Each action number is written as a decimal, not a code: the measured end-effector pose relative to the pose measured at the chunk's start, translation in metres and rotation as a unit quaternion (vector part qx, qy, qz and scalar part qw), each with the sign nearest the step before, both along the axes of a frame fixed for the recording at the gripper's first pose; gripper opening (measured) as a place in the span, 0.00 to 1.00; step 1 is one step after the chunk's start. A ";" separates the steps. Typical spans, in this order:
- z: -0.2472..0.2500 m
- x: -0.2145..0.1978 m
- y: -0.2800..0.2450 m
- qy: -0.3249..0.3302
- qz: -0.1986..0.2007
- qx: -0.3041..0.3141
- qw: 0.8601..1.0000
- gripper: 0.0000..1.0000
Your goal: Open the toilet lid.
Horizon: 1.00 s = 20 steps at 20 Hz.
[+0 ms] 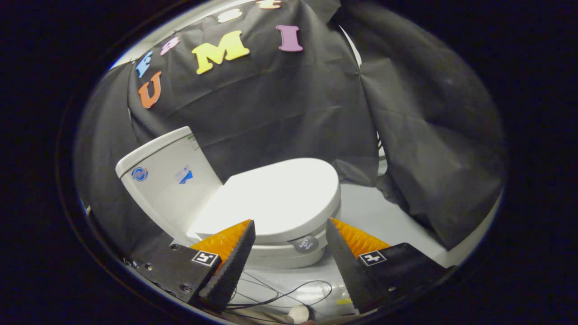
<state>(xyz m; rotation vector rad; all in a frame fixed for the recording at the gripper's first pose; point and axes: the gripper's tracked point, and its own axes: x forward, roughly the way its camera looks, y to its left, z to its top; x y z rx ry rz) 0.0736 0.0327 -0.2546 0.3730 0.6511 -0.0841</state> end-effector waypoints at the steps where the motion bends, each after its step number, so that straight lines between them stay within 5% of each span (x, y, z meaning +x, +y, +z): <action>1: -0.009 0.001 -0.001 0.017 -0.008 0.025 1.000 0.98; 10: -0.092 -0.002 -0.004 0.123 -0.092 0.208 0.966 0.98; 20: -0.121 0.020 -0.005 0.156 -0.150 0.323 0.921 0.70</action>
